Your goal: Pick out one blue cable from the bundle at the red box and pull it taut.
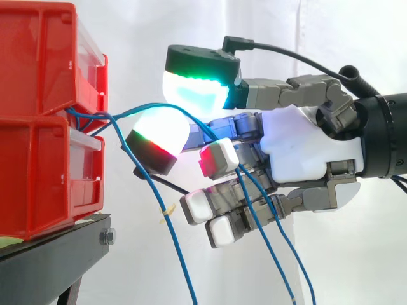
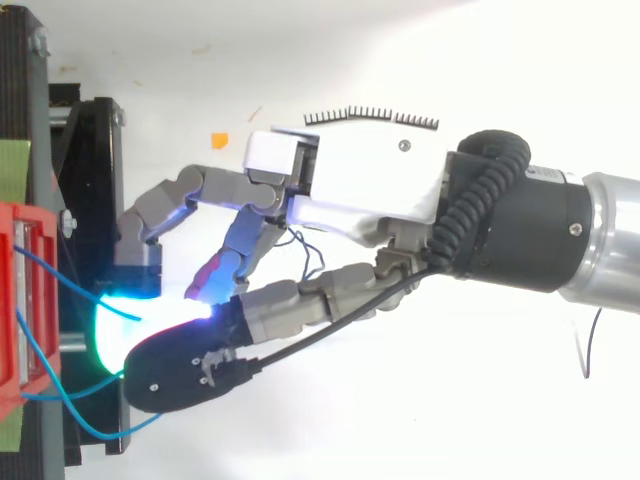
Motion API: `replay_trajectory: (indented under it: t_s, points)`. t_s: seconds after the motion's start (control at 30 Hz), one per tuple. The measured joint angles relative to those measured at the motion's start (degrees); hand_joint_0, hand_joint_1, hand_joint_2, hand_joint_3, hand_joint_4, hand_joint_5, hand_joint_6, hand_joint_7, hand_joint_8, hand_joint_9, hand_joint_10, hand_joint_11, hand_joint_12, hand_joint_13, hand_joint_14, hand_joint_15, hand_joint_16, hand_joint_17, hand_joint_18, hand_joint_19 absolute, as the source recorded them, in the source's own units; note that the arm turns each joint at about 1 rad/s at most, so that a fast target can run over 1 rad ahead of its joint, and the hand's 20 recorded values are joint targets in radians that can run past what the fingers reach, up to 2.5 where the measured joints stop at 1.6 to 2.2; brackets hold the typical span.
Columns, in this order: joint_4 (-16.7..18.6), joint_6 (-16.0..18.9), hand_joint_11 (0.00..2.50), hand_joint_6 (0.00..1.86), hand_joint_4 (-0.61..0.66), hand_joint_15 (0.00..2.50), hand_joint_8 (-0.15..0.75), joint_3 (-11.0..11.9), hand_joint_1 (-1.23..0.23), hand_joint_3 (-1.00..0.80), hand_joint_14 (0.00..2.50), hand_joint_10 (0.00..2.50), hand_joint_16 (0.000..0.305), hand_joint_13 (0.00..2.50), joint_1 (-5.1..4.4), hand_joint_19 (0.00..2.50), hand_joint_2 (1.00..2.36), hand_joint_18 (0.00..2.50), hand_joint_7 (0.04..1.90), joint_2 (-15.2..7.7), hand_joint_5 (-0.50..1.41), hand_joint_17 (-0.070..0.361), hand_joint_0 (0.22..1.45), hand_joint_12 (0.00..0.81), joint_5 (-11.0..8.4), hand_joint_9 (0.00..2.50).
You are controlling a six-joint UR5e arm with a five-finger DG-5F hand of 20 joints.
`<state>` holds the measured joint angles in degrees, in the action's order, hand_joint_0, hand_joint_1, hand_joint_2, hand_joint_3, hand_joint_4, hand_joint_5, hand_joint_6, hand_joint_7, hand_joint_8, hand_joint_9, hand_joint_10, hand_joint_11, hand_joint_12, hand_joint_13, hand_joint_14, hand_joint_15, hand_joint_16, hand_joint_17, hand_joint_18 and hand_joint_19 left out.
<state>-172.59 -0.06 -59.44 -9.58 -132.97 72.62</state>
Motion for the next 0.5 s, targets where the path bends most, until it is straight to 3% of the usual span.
replay_trajectory:
  t_s: [0.5]
  points:
    - [-0.2,-0.3,0.75,0.96,-0.08,0.57,0.228,0.0,-0.94,-0.47,0.02,0.03,0.05,0.93,0.0,0.6,1.0,0.73,0.94,0.0,-0.16,0.112,0.76,0.326,-0.12,1.18]
